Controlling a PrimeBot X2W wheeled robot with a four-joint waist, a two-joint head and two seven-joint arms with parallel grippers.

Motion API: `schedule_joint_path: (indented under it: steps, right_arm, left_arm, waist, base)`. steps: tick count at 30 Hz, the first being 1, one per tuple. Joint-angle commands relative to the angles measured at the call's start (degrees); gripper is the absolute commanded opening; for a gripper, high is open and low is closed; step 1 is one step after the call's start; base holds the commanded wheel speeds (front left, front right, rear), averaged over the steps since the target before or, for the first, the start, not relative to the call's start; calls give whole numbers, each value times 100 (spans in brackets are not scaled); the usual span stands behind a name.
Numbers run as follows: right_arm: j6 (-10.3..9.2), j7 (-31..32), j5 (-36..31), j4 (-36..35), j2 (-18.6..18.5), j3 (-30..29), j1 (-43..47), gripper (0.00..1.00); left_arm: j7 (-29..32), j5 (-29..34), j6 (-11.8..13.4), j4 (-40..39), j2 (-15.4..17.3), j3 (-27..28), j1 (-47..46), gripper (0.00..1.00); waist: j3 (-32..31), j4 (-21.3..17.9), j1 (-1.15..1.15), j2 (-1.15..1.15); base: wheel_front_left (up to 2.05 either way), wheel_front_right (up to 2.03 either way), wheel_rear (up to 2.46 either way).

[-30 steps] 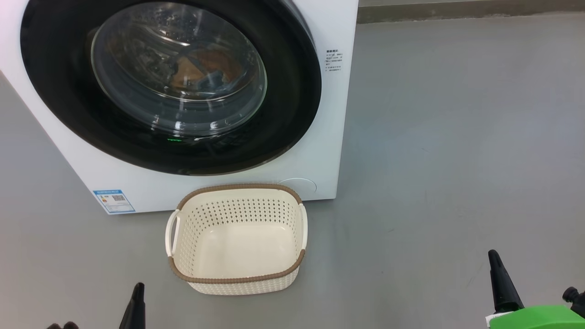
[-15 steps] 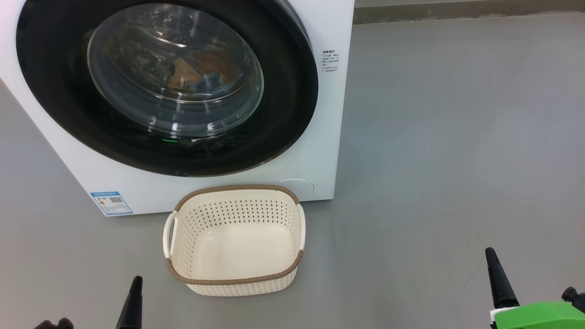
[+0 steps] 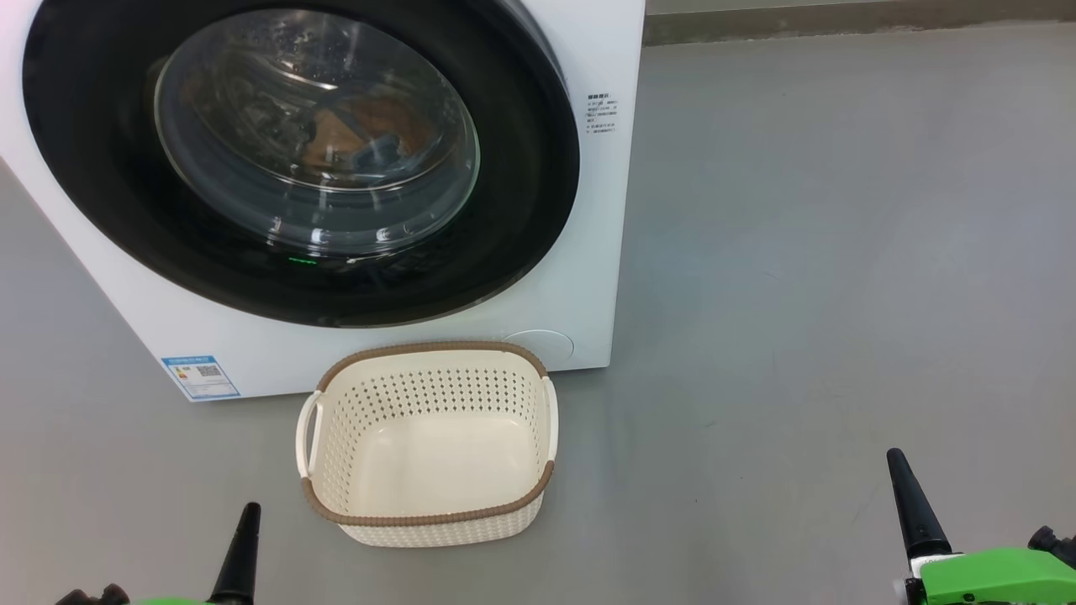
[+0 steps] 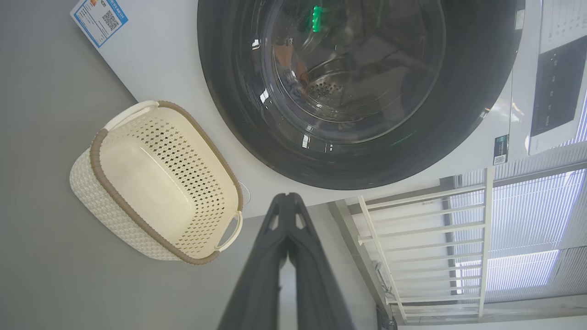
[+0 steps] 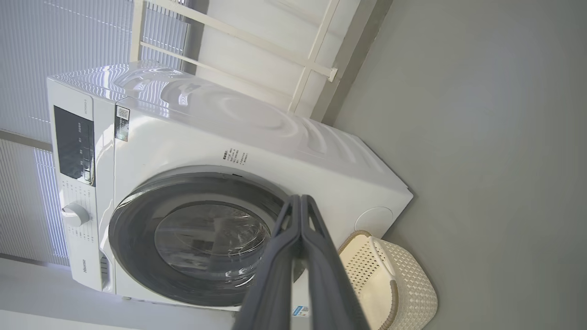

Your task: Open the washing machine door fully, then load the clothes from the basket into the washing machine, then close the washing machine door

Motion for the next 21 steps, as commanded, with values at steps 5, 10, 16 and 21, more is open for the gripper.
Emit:
schedule_joint_path:
  steps: [5, 10, 16, 21]
  right_arm:
    - [-26, 118, 423, -97, -78, 125, -286, 0]
    - [-27, 203, 749, -73, -82, 139, -327, 0]
    - [-29, 305, 1140, -44, -87, 156, -375, 0]
    - [-30, 390, 1466, -20, -91, 171, -416, 0]
  left_arm:
    - [110, -413, -13, -65, 125, 200, -358, 0]
    - [196, -731, -14, -30, 129, 235, -417, 0]
    - [299, -1112, -15, 13, 133, 278, -488, 0]
    - [386, -1428, -15, 49, 135, 315, -546, 0]
  waist:
    - [-3, -17, 0, 0]
    - [-6, -33, 0, 0]
    - [-10, -53, 0, 0]
    - [-13, -69, 0, 0]
  base:
    - [0, 0, 0]
    - [0, 0, 0]
    - [0, 0, 0]
    - [0, 0, 0]
